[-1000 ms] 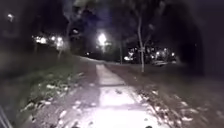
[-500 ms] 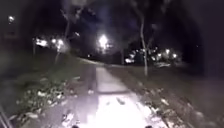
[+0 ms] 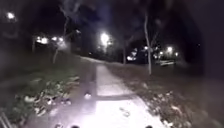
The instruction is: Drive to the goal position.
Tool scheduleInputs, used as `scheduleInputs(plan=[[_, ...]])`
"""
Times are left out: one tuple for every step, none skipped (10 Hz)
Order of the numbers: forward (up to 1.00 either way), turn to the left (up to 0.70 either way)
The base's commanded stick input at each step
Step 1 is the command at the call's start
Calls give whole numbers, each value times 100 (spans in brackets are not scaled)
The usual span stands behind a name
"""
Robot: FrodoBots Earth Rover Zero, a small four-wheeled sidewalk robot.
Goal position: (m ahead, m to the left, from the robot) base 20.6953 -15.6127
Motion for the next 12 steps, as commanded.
scheduleInputs(plan=[[70, 30], [70, 35], [70, 35], [70, 35], [70, 35], [70, 35], [70, 35], [70, 35], [70, 35], [70, 15], [70, 0], [70, 0]])
